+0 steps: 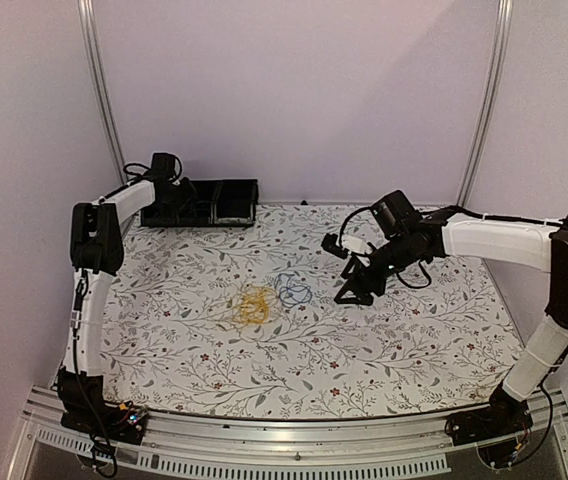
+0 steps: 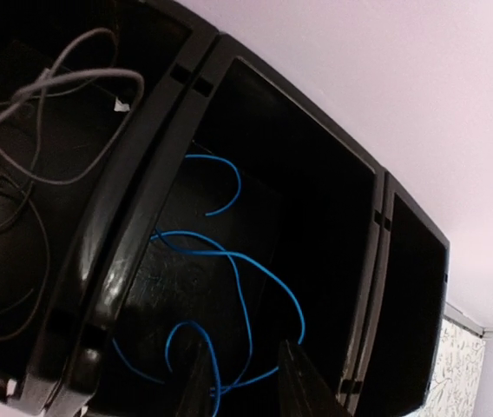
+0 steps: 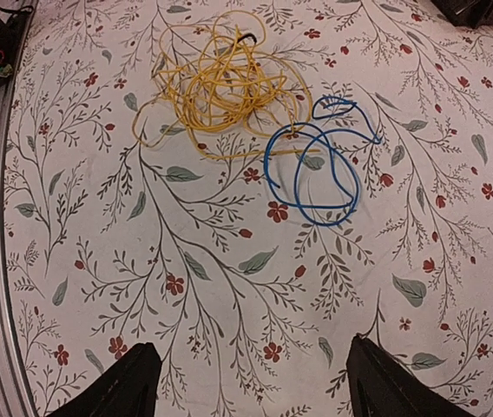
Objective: Untangle the cables
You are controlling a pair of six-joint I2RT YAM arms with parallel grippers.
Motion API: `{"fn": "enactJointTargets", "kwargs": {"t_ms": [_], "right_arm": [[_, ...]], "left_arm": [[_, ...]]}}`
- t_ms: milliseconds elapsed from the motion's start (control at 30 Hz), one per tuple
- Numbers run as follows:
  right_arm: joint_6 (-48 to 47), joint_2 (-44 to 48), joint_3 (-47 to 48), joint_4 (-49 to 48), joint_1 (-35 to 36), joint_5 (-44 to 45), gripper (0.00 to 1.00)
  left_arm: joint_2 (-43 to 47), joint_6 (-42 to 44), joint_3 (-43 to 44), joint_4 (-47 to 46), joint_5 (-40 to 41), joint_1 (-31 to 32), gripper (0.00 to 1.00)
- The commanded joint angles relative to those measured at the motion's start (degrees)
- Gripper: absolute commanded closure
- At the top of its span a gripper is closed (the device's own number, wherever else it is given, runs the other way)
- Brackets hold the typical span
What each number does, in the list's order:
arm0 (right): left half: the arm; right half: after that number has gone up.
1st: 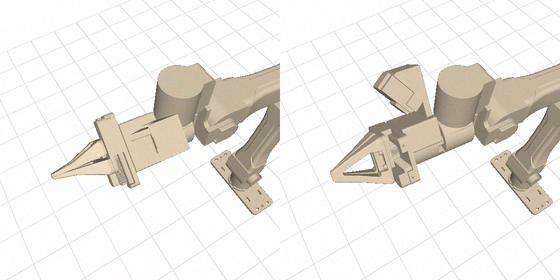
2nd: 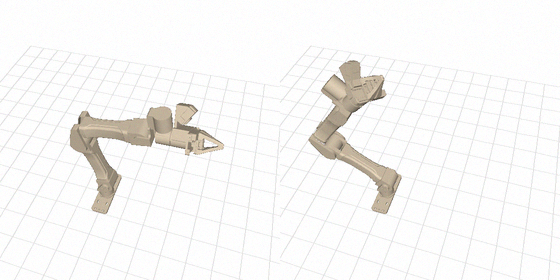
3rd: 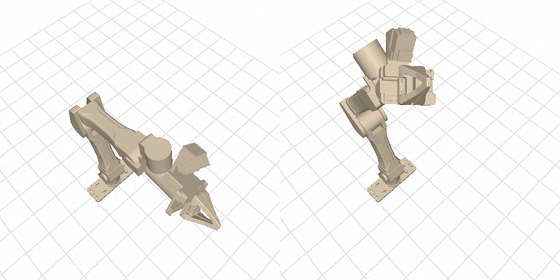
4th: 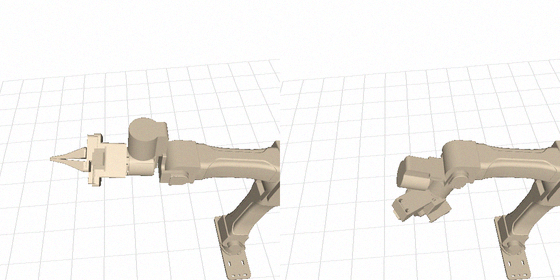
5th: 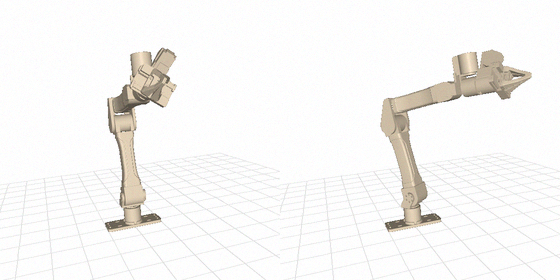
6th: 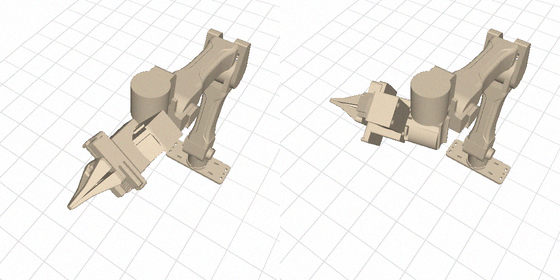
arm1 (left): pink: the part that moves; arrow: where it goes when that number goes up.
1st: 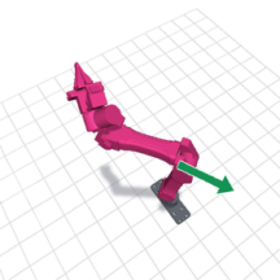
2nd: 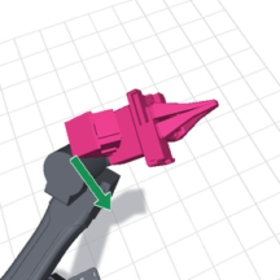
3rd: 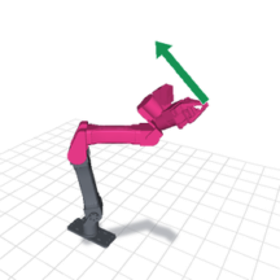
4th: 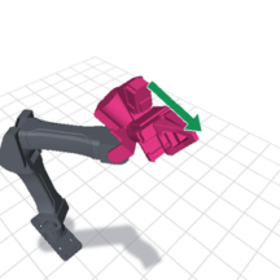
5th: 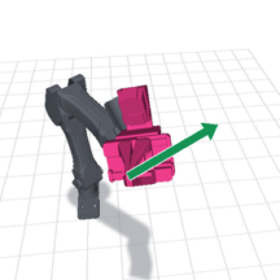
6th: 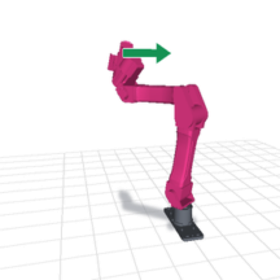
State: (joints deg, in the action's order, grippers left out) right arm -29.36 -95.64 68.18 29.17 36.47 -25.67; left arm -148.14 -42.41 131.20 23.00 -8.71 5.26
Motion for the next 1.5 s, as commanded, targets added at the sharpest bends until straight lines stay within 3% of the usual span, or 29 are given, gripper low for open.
{"fn": "enactJointTargets", "kwargs": {"t_ms": [0,133,300,500,800,933,1067,1300,1467], "right_arm": [[2.37,-5.38,7.26,-0.52,-2.15,-2.40,0.24],[4.49,-11.65,13.84,0.77,-2.97,-4.08,0.29],[5.25,-17.98,19.87,1.63,-2.98,-4.90,0.35],[6.69,-24.36,25.04,1.43,-3.16,-6.40,0.46],[7.78,-31.26,31.66,1.42,-3.09,-10.09,0.46],[9.06,-33.97,34.85,2.08,-2.98,-12.04,0.45],[10.29,-35.65,35.76,2.53,-2.55,-13.35,0.41],[15.56,-37.18,33.70,2.39,-2.54,-16.61,0.38],[16.09,-36.79,31.30,2.34,-2.54,-17.58,0.38]], "left_arm": [[10.15,-1.61,0.02,7.91,5.61,0.47,0.64],[16.68,-2.09,-4.96,11.60,7.22,0.43,0.53],[26.09,1.04,-14.30,11.89,7.73,1.74,0.52],[40.73,10.66,-34.33,3.55,3.12,7.87,0.54],[56.49,12.91,-57.81,-6.33,-4.64,15.62,0.55],[54.45,14.91,-60.95,-11.56,-6.65,21.12,0.52],[45.59,18.74,-57.18,-14.34,-4.99,25.95,0.53],[28.77,22.06,-45.57,-12.02,-8.00,29.88,0.59],[24.67,22.99,-41.95,-8.44,-7.54,31.42,0.61]]}}
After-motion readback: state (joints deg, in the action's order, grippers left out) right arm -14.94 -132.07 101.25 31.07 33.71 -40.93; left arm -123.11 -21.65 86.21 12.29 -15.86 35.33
